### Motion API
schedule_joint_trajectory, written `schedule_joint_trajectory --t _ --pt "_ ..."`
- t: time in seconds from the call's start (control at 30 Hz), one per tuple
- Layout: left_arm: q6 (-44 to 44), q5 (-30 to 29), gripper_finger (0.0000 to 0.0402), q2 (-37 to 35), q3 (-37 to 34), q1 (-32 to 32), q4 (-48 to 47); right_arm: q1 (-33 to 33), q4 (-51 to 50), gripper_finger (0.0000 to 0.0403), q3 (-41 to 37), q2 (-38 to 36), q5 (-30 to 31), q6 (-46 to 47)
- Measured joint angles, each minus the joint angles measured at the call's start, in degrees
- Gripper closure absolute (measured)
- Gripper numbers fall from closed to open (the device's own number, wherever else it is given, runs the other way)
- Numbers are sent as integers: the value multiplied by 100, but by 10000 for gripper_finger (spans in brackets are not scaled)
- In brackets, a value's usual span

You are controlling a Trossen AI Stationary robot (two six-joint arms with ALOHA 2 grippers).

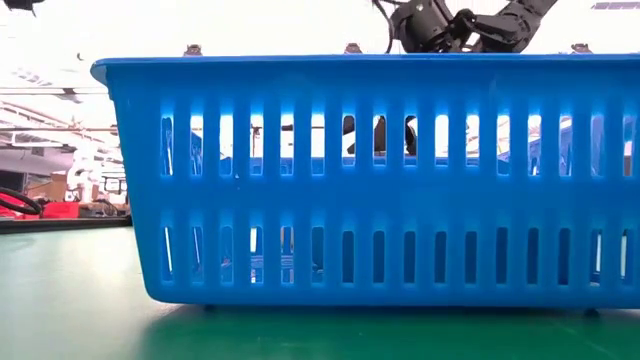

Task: Sort & place blocks by color
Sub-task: Put the brown block into the black bin

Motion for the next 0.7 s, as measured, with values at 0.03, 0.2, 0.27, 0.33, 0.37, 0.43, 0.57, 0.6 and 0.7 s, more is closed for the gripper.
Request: schedule_joint_trajectory --t 0.03,0.2,0.27,0.33,0.37,0.43,0.57,0.6,0.7 --pt "154 -3 322 0 0 64 19 -76 -2 172 0 0 -125 66" --pt "1166 -204 274 -4 0 361 261 -276 -2 172 0 0 -277 88" --pt "1594 -282 259 -4 0 483 348 -279 19 172 0 0 -272 78" --pt "1979 -377 247 -4 0 600 391 -277 8 172 77 64 -251 39" --pt "2159 -446 242 -4 0 654 403 -275 40 172 184 167 -254 -3" --pt "2478 -584 232 -4 0 755 479 -248 29 172 419 427 -255 -178" --pt "2864 -866 220 -4 0 906 548 -245 -115 172 1116 1108 -263 -470" --pt "2913 -956 218 -4 0 921 592 -269 -244 172 1328 1245 -276 -504" --pt "2949 -1144 218 -7 0 937 600 -370 -1142 172 2012 1634 -274 -438"
